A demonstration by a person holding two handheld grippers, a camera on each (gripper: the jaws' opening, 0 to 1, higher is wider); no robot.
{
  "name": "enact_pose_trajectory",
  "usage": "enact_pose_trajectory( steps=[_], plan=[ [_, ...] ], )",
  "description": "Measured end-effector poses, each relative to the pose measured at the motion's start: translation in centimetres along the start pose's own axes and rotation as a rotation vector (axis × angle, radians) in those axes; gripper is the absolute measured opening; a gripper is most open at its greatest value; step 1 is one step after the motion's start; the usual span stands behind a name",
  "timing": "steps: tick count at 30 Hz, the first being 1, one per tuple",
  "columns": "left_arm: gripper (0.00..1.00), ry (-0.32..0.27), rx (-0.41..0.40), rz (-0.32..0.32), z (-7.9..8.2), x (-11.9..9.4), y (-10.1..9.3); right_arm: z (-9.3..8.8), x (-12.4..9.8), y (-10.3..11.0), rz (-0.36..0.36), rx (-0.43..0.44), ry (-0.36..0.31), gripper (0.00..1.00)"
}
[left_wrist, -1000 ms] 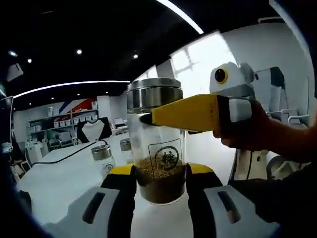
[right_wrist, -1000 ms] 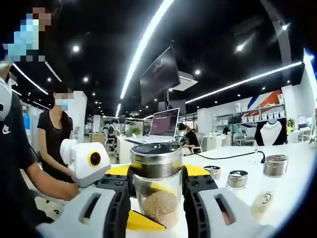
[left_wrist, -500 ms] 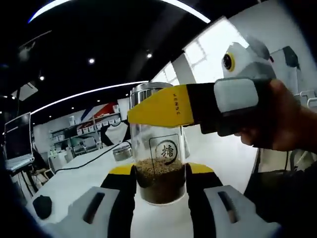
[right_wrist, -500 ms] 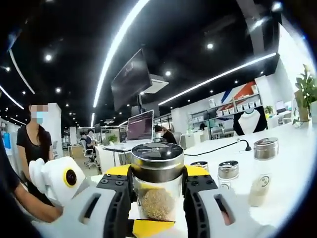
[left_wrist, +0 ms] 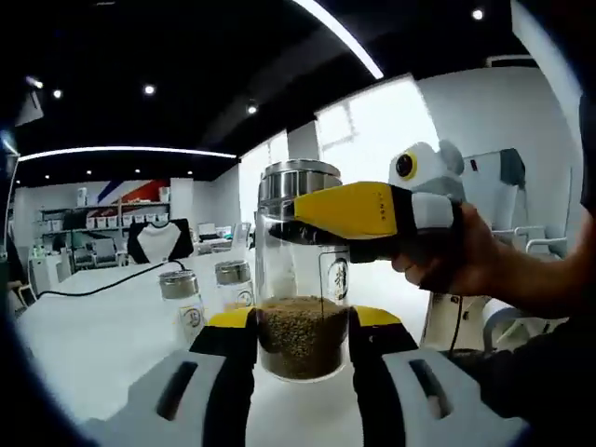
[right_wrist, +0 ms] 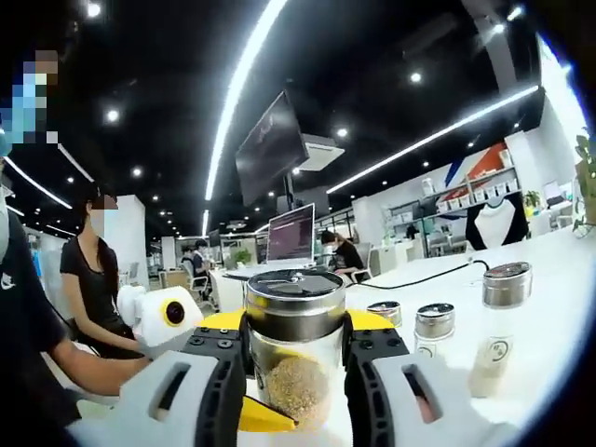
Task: Rotate the seasoning bottle until the label or dispensing opening points toward the visible target arrow and the bottle remains upright within the marked orientation range
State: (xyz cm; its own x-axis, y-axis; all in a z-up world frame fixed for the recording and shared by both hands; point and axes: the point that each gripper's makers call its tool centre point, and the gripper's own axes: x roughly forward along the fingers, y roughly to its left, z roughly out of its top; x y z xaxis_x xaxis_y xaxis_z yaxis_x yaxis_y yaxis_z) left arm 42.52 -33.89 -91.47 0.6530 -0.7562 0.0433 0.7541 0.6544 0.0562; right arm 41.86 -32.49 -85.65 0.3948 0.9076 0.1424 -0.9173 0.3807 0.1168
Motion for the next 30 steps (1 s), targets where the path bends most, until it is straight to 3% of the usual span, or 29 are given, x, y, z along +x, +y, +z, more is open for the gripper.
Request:
enact_pose_trajectory(
  steps=[4, 6, 10, 17, 22, 24, 30],
  plan=[
    [0.41, 0.013, -0.036, -0.037, -0.3, 0.1, -0.5, -0.3, 0.0, 0.8, 0.030, -0.048, 0.034, 0.37],
    [0.41, -0.009, 0.030, 0.007, 0.0, -0.1, -0.3, -0.2, 0.1, 1.0, 0.032, -0.054, 0.034, 0.37],
    [0.41, -0.009, -0.043, 0.016, 0.2, 0.0, -0.3, 0.1, 0.4, 0.9, 0.008, -0.043, 0.045, 0.38],
    [0.41, 0.017, -0.044, 0.053, -0.6, 0.0, 0.3, -0.8, 1.2, 1.0, -0.047, -0.104, 0.088, 0.38],
    [0.41, 0.007, -0.064, 0.040, -0.5, 0.1, 0.4, -0.6, 1.2, 0.9, -0.070, -0.129, 0.086, 0.37],
    [0.41, -0.019, -0.030, 0.033, -0.2, 0.2, 0.4, -0.3, 1.1, 0.9, -0.070, -0.150, 0.072, 0.37],
    [0.41, -0.025, -0.009, 0.019, 0.2, 0.1, 0.4, 0.3, 0.9, 0.0, -0.064, -0.082, 0.035, 0.37]
  ],
)
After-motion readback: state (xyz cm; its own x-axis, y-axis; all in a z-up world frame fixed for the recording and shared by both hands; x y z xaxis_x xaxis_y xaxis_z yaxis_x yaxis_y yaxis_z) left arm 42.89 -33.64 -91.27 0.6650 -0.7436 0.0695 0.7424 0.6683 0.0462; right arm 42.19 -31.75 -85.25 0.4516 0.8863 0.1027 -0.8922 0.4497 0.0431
